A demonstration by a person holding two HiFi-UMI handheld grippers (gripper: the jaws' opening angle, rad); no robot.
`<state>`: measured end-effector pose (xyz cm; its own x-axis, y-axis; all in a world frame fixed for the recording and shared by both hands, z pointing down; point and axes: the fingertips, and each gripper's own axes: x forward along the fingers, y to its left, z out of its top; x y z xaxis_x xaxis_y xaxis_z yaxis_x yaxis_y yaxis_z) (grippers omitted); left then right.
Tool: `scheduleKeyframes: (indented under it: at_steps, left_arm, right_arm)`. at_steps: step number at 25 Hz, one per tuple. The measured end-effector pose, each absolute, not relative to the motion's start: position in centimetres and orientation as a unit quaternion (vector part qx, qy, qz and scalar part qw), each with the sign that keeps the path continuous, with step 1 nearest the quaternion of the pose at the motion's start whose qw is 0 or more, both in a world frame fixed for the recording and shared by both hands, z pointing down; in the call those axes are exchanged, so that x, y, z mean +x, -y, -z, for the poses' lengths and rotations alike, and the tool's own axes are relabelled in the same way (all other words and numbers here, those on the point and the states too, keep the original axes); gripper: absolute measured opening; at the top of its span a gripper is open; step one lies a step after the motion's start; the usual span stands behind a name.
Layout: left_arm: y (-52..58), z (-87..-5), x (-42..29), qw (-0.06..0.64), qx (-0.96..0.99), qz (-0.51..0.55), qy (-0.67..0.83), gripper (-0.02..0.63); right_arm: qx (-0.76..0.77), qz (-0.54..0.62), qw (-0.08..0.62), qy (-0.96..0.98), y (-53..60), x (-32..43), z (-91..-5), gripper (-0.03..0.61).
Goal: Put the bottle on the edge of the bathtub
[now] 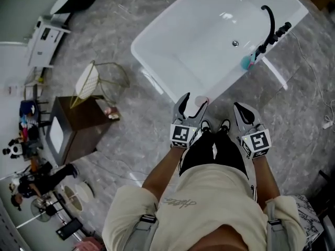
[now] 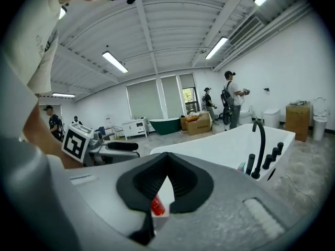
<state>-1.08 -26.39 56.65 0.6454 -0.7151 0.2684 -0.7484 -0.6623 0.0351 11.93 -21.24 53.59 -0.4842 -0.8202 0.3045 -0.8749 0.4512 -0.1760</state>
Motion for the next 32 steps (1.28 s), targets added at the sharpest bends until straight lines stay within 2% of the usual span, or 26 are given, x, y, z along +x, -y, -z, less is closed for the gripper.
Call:
scheduleKeyframes:
  at_steps: [3, 8, 20, 32]
  left_arm:
    - [26.9, -54.1, -1.6, 0.059, 0.899, -0.110, 0.419, 0.305]
    - [26.9, -52.0, -2.5, 0.080, 0.890, -0.131, 0.430, 0.230]
    - [29.1, -44.0, -4.1, 0.025, 0.887, -0.102, 0.449, 0.021]
    - [31.0, -39.4, -5.3, 0.008, 0.886, -0.081, 0.457, 0.015]
  right_arm:
    - [0.497, -0.132, 0.100, 0.851, 21.9, 12.1, -52.4, 0.002]
    - [0.505, -0.125, 0.091, 0.849, 22.6, 12.5, -50.8, 0.000]
    - [0.517, -0.054, 0.081, 0.851, 24.8, 12.5, -45.8, 0.000]
    - [0.556, 0.012, 0.052, 0.829, 25.7, 15.0, -39.3, 0.000]
